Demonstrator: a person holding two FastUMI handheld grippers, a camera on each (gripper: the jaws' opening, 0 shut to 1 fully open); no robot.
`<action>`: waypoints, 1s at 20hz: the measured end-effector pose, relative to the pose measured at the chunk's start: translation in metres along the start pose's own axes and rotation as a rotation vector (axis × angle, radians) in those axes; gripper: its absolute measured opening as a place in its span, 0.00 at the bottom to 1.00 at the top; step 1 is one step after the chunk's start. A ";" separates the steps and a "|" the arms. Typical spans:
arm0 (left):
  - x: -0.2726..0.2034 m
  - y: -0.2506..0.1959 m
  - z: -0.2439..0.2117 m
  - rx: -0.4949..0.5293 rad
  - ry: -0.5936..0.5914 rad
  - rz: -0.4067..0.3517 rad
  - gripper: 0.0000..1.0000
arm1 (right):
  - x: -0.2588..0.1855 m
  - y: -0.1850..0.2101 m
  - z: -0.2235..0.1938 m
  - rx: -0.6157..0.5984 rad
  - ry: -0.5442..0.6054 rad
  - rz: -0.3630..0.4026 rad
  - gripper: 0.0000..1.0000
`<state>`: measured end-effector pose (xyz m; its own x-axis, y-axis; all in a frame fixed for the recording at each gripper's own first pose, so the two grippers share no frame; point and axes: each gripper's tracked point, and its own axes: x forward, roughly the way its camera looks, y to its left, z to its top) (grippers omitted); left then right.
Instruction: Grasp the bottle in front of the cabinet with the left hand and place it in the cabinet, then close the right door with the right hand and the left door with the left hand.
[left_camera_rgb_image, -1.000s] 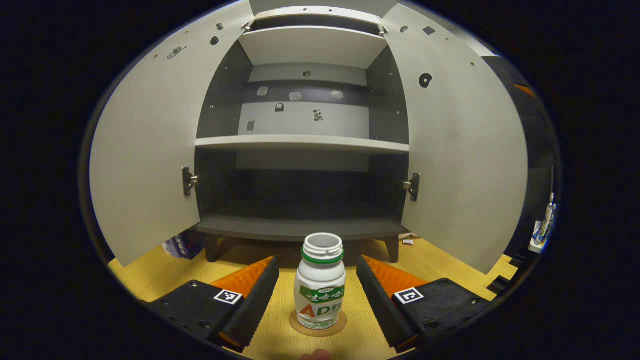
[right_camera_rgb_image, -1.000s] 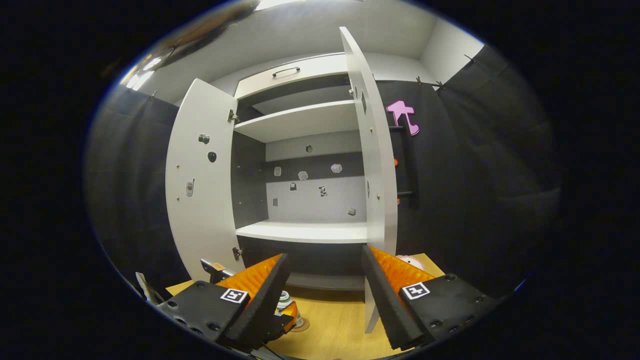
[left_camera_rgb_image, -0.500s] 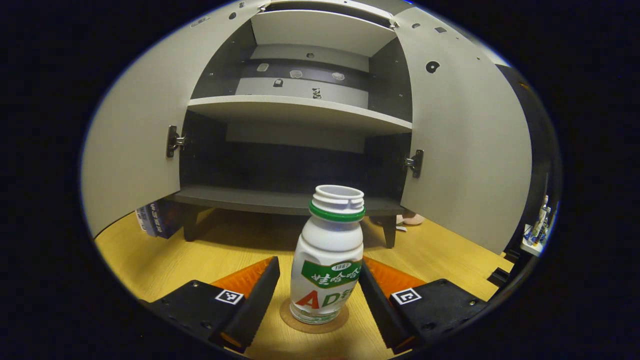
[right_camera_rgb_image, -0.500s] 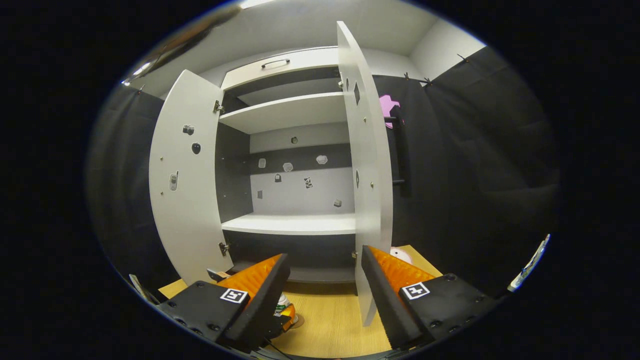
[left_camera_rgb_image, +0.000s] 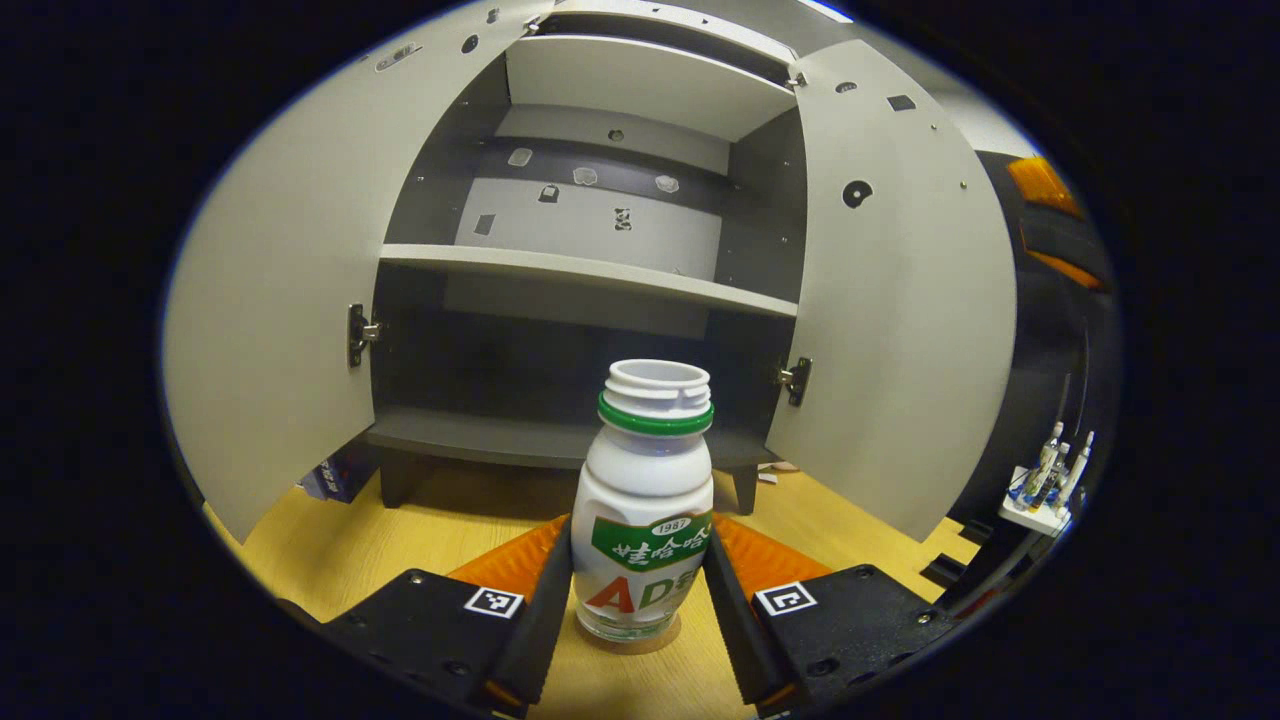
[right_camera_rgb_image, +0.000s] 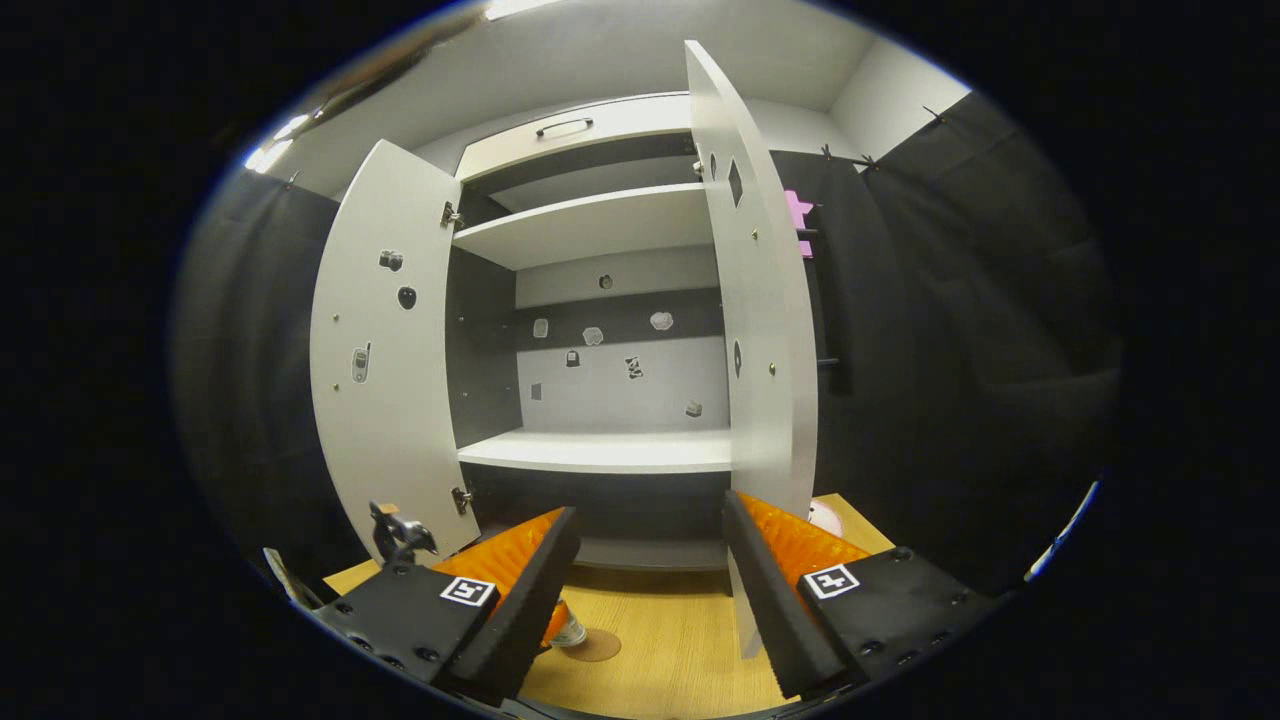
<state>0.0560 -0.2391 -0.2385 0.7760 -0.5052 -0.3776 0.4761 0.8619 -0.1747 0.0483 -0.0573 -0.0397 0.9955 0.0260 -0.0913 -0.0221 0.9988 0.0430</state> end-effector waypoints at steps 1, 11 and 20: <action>-0.006 -0.001 0.015 0.004 -0.018 -0.003 0.71 | 0.000 0.001 -0.001 0.003 0.001 0.006 0.96; 0.010 0.008 0.200 0.001 -0.192 0.022 0.70 | -0.012 -0.014 -0.005 -0.002 -0.010 -0.025 0.96; 0.118 0.030 0.296 0.000 -0.190 0.032 0.70 | -0.036 -0.055 0.008 -0.005 -0.043 -0.151 0.96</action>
<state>0.2844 -0.2861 -0.0190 0.8550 -0.4766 -0.2044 0.4499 0.8778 -0.1649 0.0144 -0.1132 -0.0305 0.9906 -0.1260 -0.0533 0.1276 0.9915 0.0267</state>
